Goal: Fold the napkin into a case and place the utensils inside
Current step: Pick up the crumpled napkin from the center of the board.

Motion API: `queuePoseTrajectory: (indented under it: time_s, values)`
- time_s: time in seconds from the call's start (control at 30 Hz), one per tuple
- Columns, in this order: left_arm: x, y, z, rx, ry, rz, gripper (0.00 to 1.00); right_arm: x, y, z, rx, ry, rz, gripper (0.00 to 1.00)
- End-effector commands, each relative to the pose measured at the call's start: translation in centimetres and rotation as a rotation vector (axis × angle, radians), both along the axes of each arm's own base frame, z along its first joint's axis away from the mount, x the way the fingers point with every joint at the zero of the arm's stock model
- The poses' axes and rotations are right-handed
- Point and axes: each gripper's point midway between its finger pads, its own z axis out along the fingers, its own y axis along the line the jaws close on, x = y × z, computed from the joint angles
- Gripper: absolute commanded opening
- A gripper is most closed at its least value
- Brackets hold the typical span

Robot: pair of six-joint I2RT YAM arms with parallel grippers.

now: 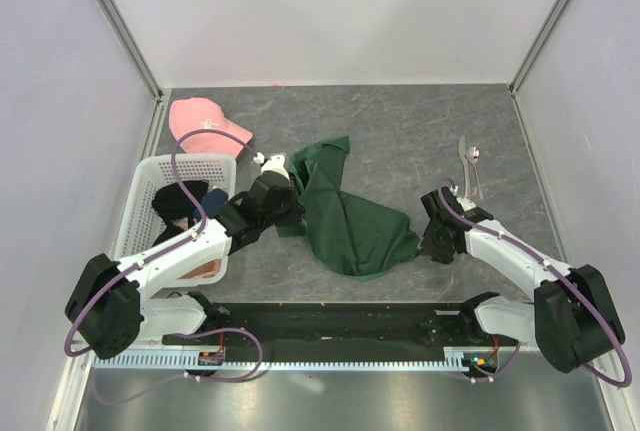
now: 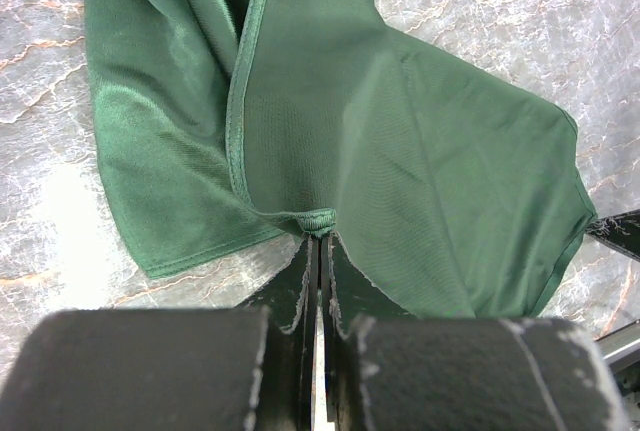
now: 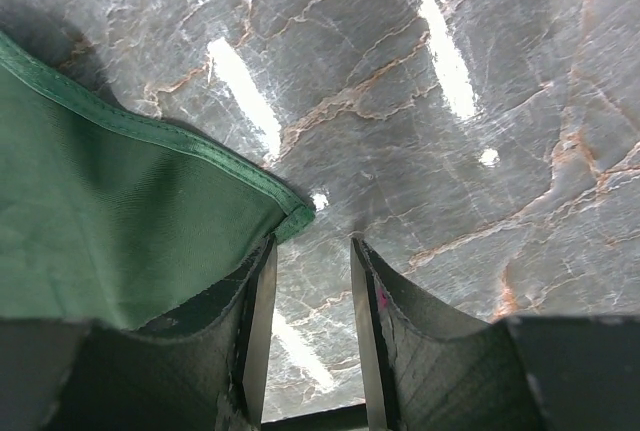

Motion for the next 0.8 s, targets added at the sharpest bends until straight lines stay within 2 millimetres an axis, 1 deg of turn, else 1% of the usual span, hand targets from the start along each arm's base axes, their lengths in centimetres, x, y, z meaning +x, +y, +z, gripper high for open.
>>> queuePoseTrajectory:
  time_s: [0.0, 0.07, 0.17, 0.2, 0.23, 0.3, 0.33, 0.47, 0.5, 0.57, 0.6, 0.67, 0.7, 0.77]
  values:
    - [0.4, -0.3, 1.4, -0.039, -0.058, -0.011, 0.02, 1.0, 0.2, 1.4, 0.011, -0.057, -0.032, 0.43]
    - [0.4, -0.3, 1.5, -0.044, -0.062, -0.012, 0.02, 0.6, 0.0, 1.9, 0.008, -0.056, -0.038, 0.43]
    - [0.4, -0.4, 1.7, -0.048, -0.067, -0.012, 0.02, 0.6, -0.5, 3.0, -0.006, -0.089, -0.038, 0.44]
    - [0.4, -0.4, 1.8, -0.048, -0.066, -0.015, 0.02, 0.7, -0.6, 3.2, -0.007, -0.098, -0.036, 0.5]
    - [0.4, -0.5, 1.8, -0.05, -0.068, -0.019, 0.02, 0.7, -0.6, 3.3, -0.01, -0.106, -0.037, 0.53]
    - [0.4, -0.7, 2.0, -0.056, -0.067, -0.027, 0.02, 0.7, -0.7, 3.1, -0.019, -0.103, -0.036, 0.55]
    - [0.4, -0.8, 2.1, -0.06, -0.07, -0.029, 0.02, 1.1, -0.3, 2.8, -0.005, -0.102, -0.031, 0.55]
    - [0.3, -0.9, 2.2, -0.07, -0.07, -0.037, 0.02, 1.4, 0.6, 1.6, 0.022, -0.059, -0.033, 0.53]
    - [0.3, -1.0, 2.2, -0.07, -0.067, -0.04, 0.02, 1.3, 0.7, 1.2, 0.018, -0.048, -0.039, 0.51]
    - [0.1, -1.0, 2.2, -0.079, -0.065, -0.04, 0.02, 1.5, 0.5, 1.0, 0.008, -0.055, -0.057, 0.5]
    - [0.0, -0.9, 2.1, -0.079, -0.064, -0.039, 0.02, 1.4, 0.4, 0.8, 0.004, -0.052, -0.076, 0.47]
    - [-0.1, -1.1, 2.2, -0.092, -0.06, -0.043, 0.02, 1.6, 0.4, 0.7, 0.006, -0.062, -0.095, 0.44]
    - [-0.2, -1.1, 2.2, -0.095, -0.057, -0.044, 0.02, 1.5, 0.3, 0.4, 0.0, -0.056, -0.102, 0.42]
    - [-0.4, -1.3, 2.3, -0.114, -0.055, -0.05, 0.02, 1.4, 0.2, 0.1, -0.004, -0.049, -0.121, 0.42]
